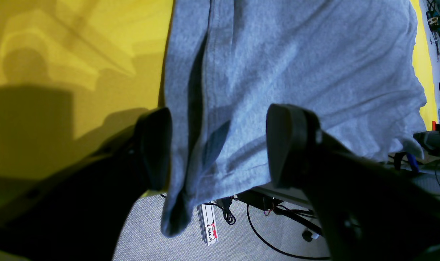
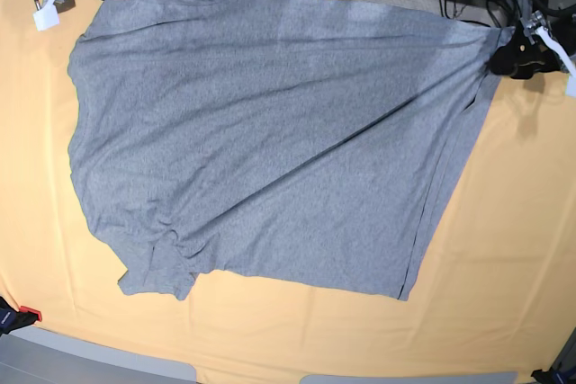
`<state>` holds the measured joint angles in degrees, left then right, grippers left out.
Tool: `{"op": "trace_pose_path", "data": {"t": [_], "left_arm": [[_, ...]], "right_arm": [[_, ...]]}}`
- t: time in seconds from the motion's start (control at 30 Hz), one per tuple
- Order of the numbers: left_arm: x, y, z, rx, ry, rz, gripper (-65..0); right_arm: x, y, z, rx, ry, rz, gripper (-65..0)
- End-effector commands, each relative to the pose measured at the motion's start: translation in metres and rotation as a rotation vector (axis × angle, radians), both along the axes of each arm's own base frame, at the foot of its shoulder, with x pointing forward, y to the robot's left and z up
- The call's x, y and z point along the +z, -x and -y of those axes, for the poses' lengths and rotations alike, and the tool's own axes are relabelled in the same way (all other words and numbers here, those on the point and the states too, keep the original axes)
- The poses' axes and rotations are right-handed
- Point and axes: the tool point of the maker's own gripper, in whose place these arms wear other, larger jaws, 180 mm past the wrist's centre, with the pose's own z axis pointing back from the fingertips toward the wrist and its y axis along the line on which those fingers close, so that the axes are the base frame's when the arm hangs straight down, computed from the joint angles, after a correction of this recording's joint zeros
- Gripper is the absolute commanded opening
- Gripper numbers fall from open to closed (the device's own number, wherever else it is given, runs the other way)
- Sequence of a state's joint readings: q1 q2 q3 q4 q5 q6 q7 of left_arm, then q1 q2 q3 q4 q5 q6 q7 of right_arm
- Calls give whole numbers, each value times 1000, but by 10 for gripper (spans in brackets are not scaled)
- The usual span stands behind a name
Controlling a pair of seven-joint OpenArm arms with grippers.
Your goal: Layout the t-shirt on the table in an organized manner, then fold the t-shirt properly
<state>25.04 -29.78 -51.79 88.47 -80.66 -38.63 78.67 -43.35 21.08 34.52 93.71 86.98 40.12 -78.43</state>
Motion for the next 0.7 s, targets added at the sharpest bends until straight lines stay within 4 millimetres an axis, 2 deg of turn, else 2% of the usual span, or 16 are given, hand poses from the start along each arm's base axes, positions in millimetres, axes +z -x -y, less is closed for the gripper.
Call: {"op": "trace_pose_path", "data": {"t": [0.0, 0.03, 0.1, 0.13, 0.2, 0.3, 0.47, 0.6, 0.67], "left_arm": [[14, -7, -4, -10, -10, 45, -233], [14, -7, -4, -10, -10, 45, -235], [14, -7, -3, -13, -12, 48, -243], [14, -7, -3, -20, -17, 54, -277], [15, -7, -2, -22, -13, 59, -401], [17, -5, 2, -41, 10, 57, -640], [21, -7, 2, -55, -5, 64, -650], [29, -7, 11, -91, -30, 85, -650], [34, -6, 17, -122, -51, 97, -650]], "right_arm": [[-4, 12, 4, 40, 37, -47, -436], [-4, 12, 4, 40, 37, -47, -475], [-4, 12, 4, 40, 37, -46, -616], [-4, 12, 4, 40, 37, -46, -650], [-4, 12, 4, 40, 37, -46, -650], [-4, 11, 5, 42, 39, -46, -650], [8, 1, 13, 41, 82, 7, -650], [23, -9, 20, 45, 133, 64, -650], [29, -7, 22, 56, 154, 74, -650]]}}
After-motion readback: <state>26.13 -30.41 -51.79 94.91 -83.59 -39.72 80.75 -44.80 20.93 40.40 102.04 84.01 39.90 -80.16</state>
